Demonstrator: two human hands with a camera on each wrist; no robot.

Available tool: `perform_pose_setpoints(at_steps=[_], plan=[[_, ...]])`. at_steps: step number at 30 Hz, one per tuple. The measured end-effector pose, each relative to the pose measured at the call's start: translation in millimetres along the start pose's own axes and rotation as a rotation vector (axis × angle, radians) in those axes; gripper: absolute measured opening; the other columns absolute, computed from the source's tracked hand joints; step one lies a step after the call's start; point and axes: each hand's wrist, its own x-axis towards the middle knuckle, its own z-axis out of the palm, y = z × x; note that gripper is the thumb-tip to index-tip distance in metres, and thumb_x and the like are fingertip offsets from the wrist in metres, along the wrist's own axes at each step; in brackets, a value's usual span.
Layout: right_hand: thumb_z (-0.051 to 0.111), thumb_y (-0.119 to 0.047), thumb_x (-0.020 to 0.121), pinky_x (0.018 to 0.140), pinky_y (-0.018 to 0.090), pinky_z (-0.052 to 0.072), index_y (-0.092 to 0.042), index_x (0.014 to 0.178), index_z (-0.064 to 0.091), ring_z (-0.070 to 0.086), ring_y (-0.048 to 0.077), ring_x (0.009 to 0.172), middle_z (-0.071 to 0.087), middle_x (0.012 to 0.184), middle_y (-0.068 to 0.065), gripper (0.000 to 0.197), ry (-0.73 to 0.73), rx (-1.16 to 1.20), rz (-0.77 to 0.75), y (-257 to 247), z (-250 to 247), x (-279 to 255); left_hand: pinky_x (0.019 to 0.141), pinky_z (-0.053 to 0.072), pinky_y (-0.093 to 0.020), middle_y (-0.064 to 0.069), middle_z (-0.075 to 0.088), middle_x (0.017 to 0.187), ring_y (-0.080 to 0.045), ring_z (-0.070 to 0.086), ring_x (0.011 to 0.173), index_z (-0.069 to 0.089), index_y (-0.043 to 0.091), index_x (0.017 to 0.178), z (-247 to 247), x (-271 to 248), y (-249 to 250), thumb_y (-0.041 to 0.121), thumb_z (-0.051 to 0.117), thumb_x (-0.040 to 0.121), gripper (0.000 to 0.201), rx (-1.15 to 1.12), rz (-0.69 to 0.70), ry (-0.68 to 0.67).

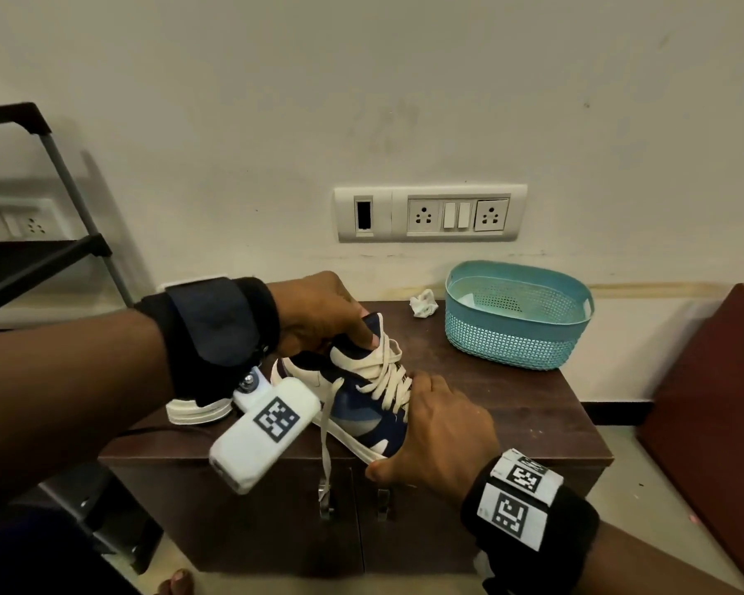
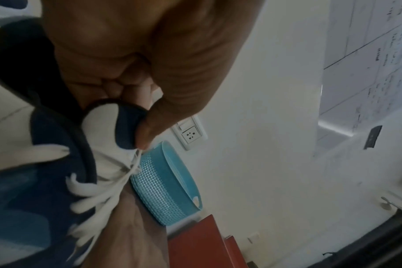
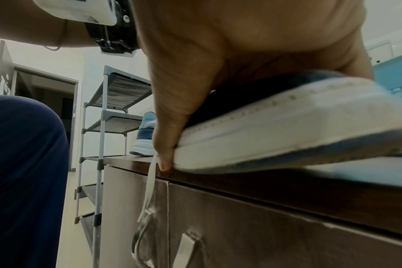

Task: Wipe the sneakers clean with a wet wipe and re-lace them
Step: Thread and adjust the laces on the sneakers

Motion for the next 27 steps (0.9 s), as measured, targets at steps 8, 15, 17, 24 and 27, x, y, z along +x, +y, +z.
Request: perform_pose_setpoints(at_steps=[8,15,17,24,27], plan=[[0.078,-0.078,0.055,0.087,0.038,0.051,-0.019,0.127,0.040,0.057,0.024,0.115,0.051,0.127,0.000,0.101,0.017,-0.018,0.045,-3,-2,-2,0.079,0.062,-0.042,-0.023,0.074,0.101,-0.033,0.073,0.087,0.070,-0.007,0.108,9,12,7,0.002,0.077,0.084,0.027,-0.027,0.025,0.107],[0.073,-0.085,0.053,0.090,0.040,0.050,-0.018,0.131,0.039,0.055,0.025,0.119,0.050,0.131,0.004,0.108,-0.002,-0.049,0.094,-10,-5,-2,0.068,0.056,-0.025,0.003,0.077,0.083,-0.011,0.073,0.075,0.072,0.015,0.098,4,16,-26,0.053,0.077,0.082,0.041,0.310,0.130,0.045],[0.070,-0.089,0.053,0.090,0.039,0.050,-0.018,0.130,0.039,0.055,0.025,0.119,0.050,0.131,0.005,0.110,-0.001,-0.064,0.099,-12,-4,-2,0.077,0.059,-0.030,0.002,0.076,0.088,-0.014,0.073,0.082,0.071,0.016,0.099,10,24,-29,0.053,0.078,0.081,0.041,0.380,0.228,0.064],[0.068,-0.085,0.066,0.087,0.027,0.052,-0.030,0.137,0.049,0.063,0.008,0.106,0.065,0.119,-0.011,0.092,-0.166,0.245,-0.093,1,-17,9,0.068,0.052,-0.021,0.004,0.076,0.081,-0.011,0.072,0.076,0.072,0.016,0.086,-25,29,-35,0.029,0.077,0.088,0.014,0.322,0.347,-0.107],[0.070,-0.051,0.091,0.073,0.030,0.058,-0.021,0.110,0.071,0.073,0.017,0.076,0.076,0.088,-0.002,0.036,-0.266,0.441,-0.142,17,-33,18,0.073,0.053,-0.023,0.006,0.076,0.082,-0.011,0.073,0.080,0.072,0.021,0.085,-39,27,-42,0.026,0.076,0.088,0.008,0.334,0.363,-0.194]])
